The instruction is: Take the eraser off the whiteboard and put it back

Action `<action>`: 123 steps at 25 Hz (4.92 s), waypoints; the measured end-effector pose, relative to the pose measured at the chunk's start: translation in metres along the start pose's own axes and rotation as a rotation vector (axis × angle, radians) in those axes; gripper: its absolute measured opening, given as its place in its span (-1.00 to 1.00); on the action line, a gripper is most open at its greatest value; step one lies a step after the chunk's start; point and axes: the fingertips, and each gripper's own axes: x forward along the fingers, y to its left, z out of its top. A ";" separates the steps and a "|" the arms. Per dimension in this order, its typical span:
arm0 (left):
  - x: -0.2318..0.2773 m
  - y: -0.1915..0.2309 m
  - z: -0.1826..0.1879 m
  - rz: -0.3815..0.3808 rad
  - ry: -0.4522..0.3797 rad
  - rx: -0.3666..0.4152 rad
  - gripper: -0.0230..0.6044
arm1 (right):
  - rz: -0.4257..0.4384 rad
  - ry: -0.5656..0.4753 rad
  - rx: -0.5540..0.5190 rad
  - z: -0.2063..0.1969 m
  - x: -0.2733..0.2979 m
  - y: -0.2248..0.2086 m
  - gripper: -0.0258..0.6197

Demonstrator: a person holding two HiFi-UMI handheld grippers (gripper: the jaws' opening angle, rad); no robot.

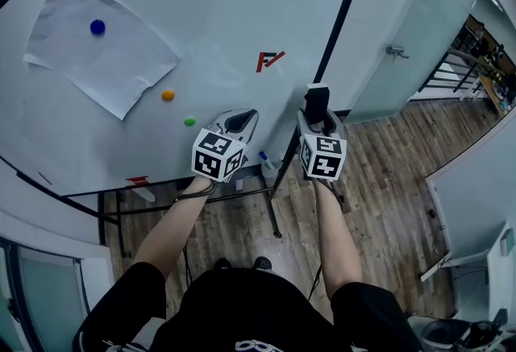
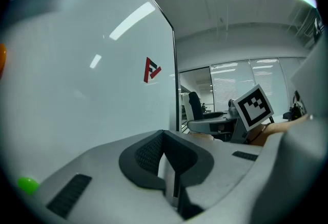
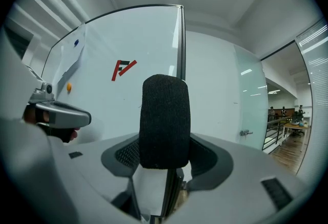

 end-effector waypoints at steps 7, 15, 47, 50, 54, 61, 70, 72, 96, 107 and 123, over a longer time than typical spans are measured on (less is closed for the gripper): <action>0.011 -0.020 -0.006 -0.038 0.010 -0.001 -0.89 | -0.047 0.017 0.018 -0.014 -0.021 -0.025 -0.08; 0.003 -0.034 -0.010 -0.038 0.011 -0.006 -0.89 | -0.057 0.029 0.025 -0.029 -0.042 -0.028 -0.08; -0.121 -0.030 -0.038 0.305 0.025 -0.070 -0.89 | 0.229 0.037 -0.095 -0.049 -0.083 0.046 -0.08; -0.144 -0.030 -0.041 0.325 0.031 -0.067 -0.89 | 0.241 0.035 -0.096 -0.051 -0.094 0.060 -0.08; -0.176 -0.027 -0.039 0.340 0.026 -0.069 -0.89 | 0.252 0.025 -0.089 -0.047 -0.110 0.086 -0.08; -0.238 -0.030 -0.035 0.318 0.030 -0.056 -0.89 | 0.242 0.026 -0.060 -0.050 -0.145 0.140 -0.08; -0.267 -0.040 -0.040 0.250 0.030 -0.045 -0.89 | 0.178 0.039 -0.046 -0.059 -0.190 0.164 -0.07; -0.269 -0.043 -0.038 0.232 0.023 -0.043 -0.89 | 0.159 0.036 -0.047 -0.057 -0.197 0.163 -0.08; -0.300 -0.013 -0.016 0.190 -0.045 -0.035 -0.89 | 0.110 -0.010 -0.088 -0.019 -0.191 0.198 -0.07; -0.279 0.038 0.023 0.234 -0.081 0.041 -0.89 | 0.105 -0.119 -0.088 0.065 -0.113 0.205 -0.07; -0.235 0.108 0.019 0.248 -0.044 0.078 -0.89 | 0.073 -0.097 -0.013 0.080 0.002 0.204 -0.07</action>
